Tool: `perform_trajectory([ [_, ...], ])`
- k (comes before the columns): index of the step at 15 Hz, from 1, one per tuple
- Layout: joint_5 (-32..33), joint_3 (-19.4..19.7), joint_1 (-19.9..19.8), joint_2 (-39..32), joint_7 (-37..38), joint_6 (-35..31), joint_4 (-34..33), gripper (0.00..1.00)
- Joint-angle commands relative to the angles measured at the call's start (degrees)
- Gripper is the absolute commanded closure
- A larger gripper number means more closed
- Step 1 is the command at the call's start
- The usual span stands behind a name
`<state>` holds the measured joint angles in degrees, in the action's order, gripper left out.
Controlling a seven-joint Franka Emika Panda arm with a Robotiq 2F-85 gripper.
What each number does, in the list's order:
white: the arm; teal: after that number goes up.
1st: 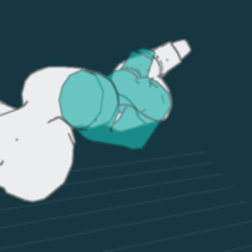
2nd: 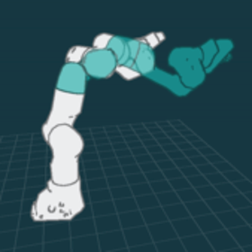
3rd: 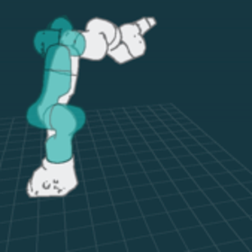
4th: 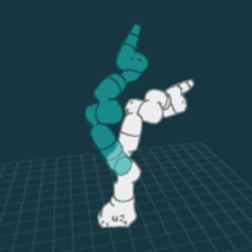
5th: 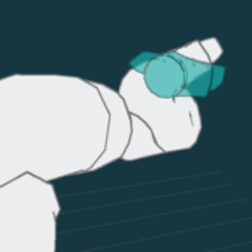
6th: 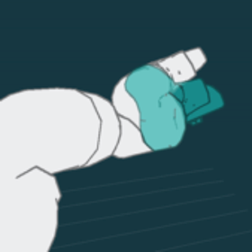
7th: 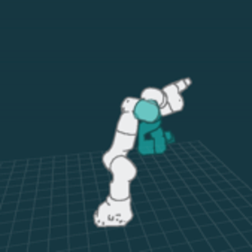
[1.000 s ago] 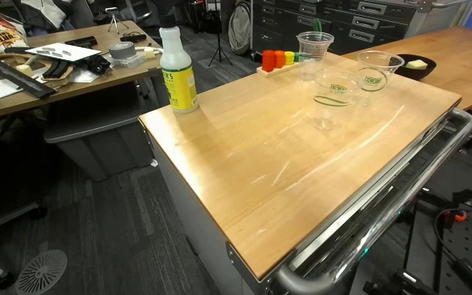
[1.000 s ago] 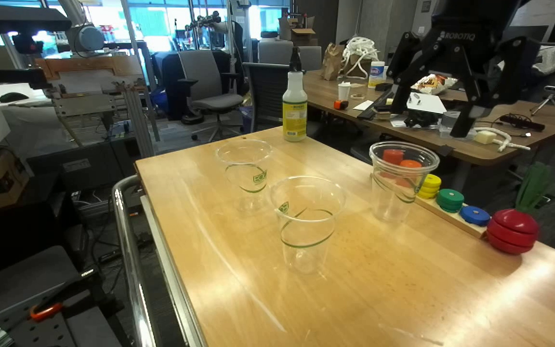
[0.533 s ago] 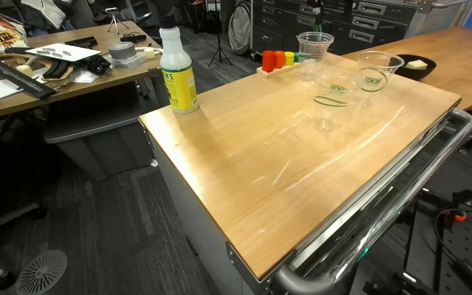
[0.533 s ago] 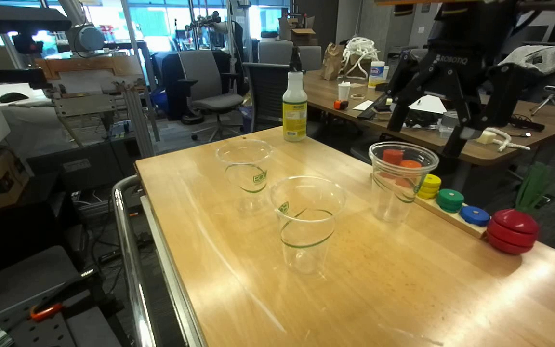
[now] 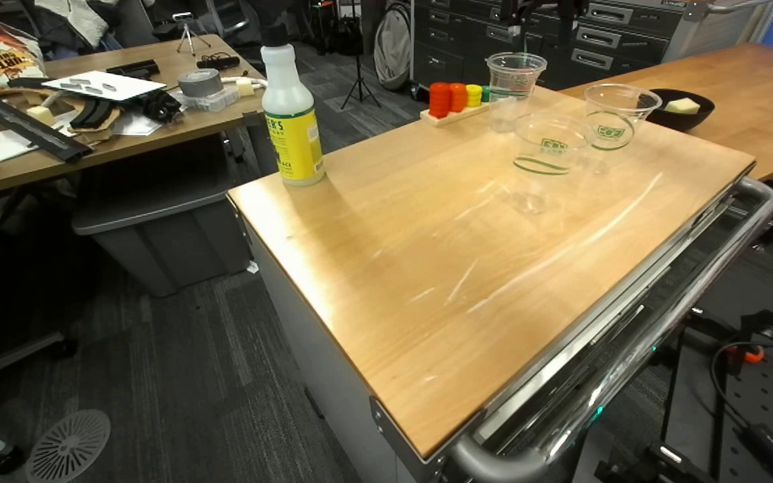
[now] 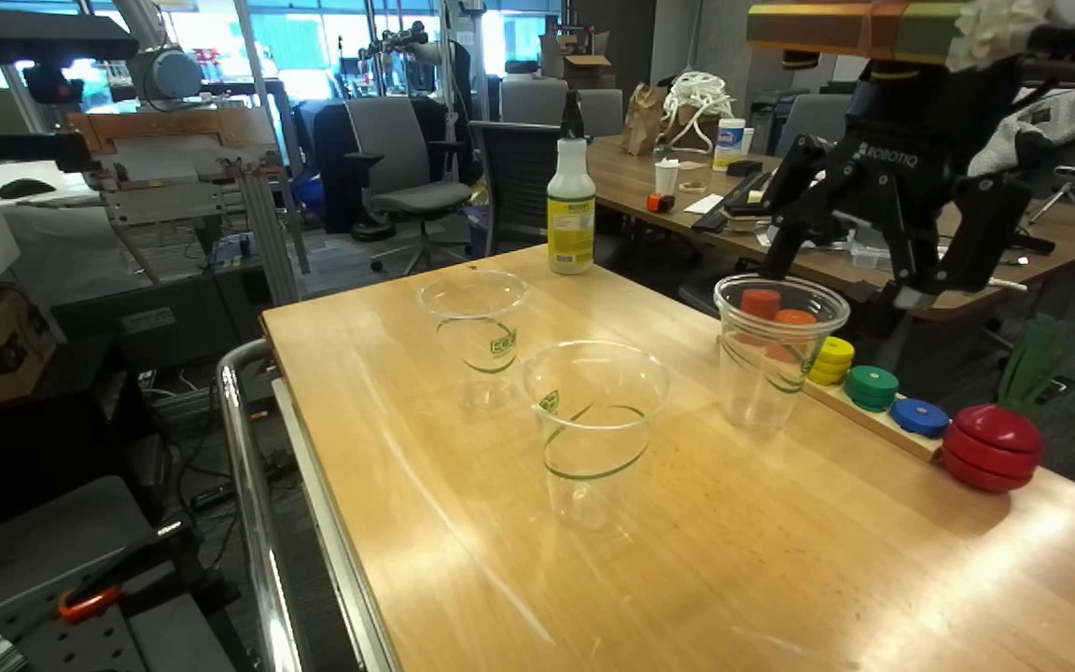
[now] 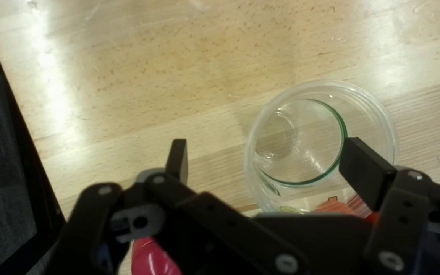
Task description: Stack the cups
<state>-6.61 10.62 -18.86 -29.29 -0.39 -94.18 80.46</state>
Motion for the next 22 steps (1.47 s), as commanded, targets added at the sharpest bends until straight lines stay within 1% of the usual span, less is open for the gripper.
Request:
perform_trajectory([
  [1,-1.21,-0.60,-0.20,-1.89,-0.10,0.35,-2.34,0.00],
  [3,-1.20,-0.79,-0.04,-2.54,-0.01,0.26,-2.28,0.26],
  [6,-1.04,-0.77,0.01,-3.06,0.33,0.16,-2.11,0.51],
  [9,-1.44,-0.61,-0.38,-3.05,0.57,0.00,-1.54,0.73],
  [12,-3.68,-1.07,-1.37,-2.97,-0.08,-0.04,-1.10,0.96],
  [13,-4.72,-1.17,-1.64,-2.65,-0.27,-0.29,-0.74,1.00],
  [15,-6.56,-1.25,-1.95,-1.57,-0.83,-0.99,0.22,1.00],
  [16,-7.34,-1.29,-2.16,-0.81,-1.31,-1.18,0.86,0.98],
  [18,-9.77,-1.56,-2.80,0.97,-2.63,-1.72,2.35,0.99],
  [20,-12.15,-1.76,-3.24,3.78,-4.68,-2.16,4.44,0.98],
  [22,-11.91,-1.48,-2.34,7.85,-7.11,-2.62,7.48,0.98],
])
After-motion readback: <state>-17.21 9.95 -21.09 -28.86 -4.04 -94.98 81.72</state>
